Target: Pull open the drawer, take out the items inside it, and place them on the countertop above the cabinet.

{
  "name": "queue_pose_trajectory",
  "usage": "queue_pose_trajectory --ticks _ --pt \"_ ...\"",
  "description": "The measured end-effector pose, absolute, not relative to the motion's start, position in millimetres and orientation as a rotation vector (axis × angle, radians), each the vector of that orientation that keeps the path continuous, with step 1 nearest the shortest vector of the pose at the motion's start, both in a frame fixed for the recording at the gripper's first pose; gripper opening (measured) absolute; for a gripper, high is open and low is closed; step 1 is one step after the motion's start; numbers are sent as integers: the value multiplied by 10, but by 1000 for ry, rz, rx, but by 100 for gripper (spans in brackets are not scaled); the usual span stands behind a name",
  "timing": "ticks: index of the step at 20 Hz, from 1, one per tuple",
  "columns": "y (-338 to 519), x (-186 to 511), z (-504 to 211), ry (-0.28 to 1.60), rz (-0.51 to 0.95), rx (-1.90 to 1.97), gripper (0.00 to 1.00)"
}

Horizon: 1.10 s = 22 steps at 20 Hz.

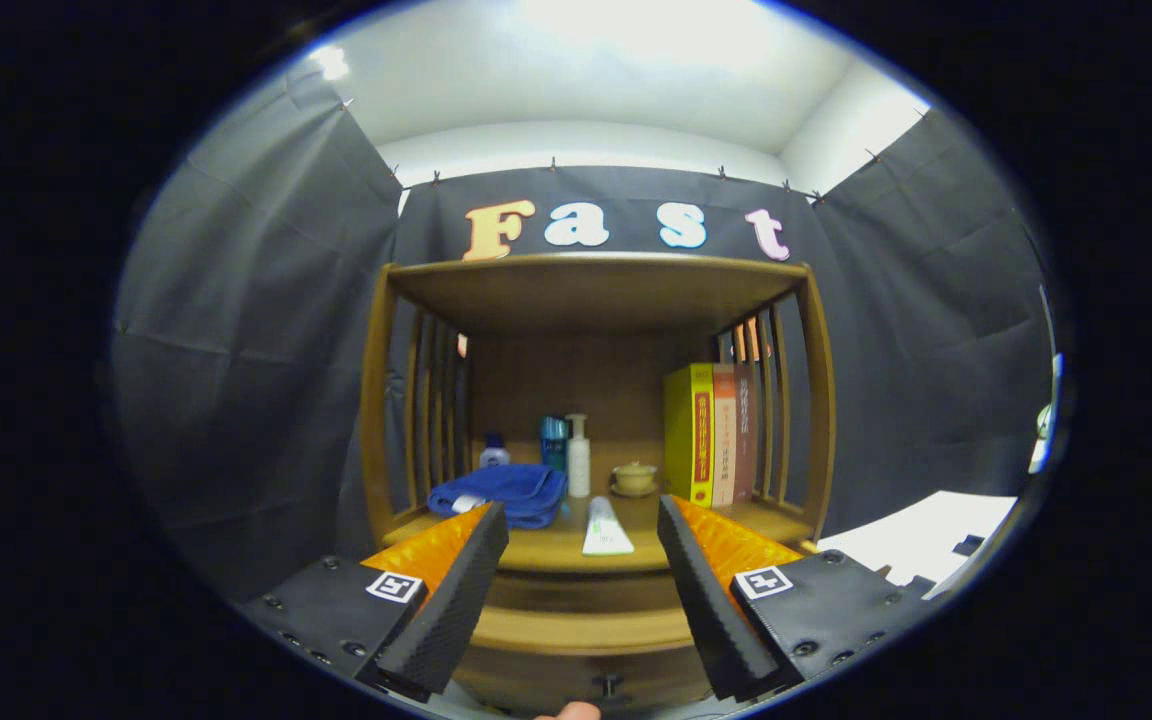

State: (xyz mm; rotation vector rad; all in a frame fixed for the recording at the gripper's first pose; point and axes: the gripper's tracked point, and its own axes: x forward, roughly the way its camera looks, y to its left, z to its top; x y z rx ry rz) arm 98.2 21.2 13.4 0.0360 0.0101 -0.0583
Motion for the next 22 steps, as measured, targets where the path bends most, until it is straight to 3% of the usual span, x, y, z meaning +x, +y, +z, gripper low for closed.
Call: queue_pose_trajectory --ticks 3,8,22 --pt "137 713 -630 129 -89 10 98" --pt "237 754 -1251 197 -75 35 98" --pt "103 1018 -1512 213 -95 79 98"
